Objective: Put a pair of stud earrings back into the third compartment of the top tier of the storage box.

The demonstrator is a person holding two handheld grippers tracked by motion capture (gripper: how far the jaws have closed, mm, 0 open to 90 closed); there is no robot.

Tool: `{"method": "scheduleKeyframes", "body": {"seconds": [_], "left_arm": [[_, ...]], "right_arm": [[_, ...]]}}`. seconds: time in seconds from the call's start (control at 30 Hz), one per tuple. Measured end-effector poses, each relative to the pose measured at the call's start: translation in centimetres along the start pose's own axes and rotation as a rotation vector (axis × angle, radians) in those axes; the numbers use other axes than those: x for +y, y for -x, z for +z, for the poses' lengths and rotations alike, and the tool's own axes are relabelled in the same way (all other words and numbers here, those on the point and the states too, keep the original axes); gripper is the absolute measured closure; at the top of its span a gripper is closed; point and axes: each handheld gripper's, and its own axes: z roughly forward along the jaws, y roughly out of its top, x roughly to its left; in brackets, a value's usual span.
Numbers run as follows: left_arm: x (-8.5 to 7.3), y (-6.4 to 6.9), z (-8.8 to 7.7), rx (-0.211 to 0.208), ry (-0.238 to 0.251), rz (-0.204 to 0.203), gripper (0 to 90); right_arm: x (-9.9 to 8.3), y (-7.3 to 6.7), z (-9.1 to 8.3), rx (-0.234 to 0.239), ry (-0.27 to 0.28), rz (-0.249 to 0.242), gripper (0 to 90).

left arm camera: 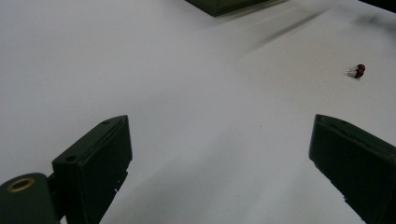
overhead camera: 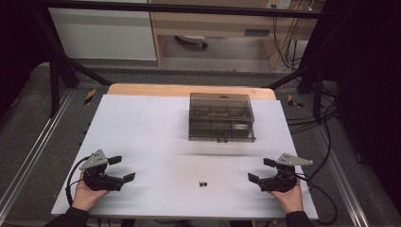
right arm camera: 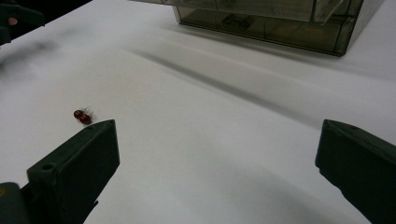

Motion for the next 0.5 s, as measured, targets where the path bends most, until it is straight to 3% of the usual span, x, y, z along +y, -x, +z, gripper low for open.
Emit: {"method": "scheduleKeyframes", "body": {"seconds": [0.33,0.5], "left_arm": [[-0.05,-0.10,-0.02,0.004,-0.003,0.002,6.2],[-0.03,-0.12,0.00,0.003,0.001,-0.003,6.3]], "right_arm": [[0.09,-0.14,-0.01,0.002,0.002,0.010,0.5],[0.43,-0.64,0.29,0.007,-0.007,-0.010,0.5]]}}
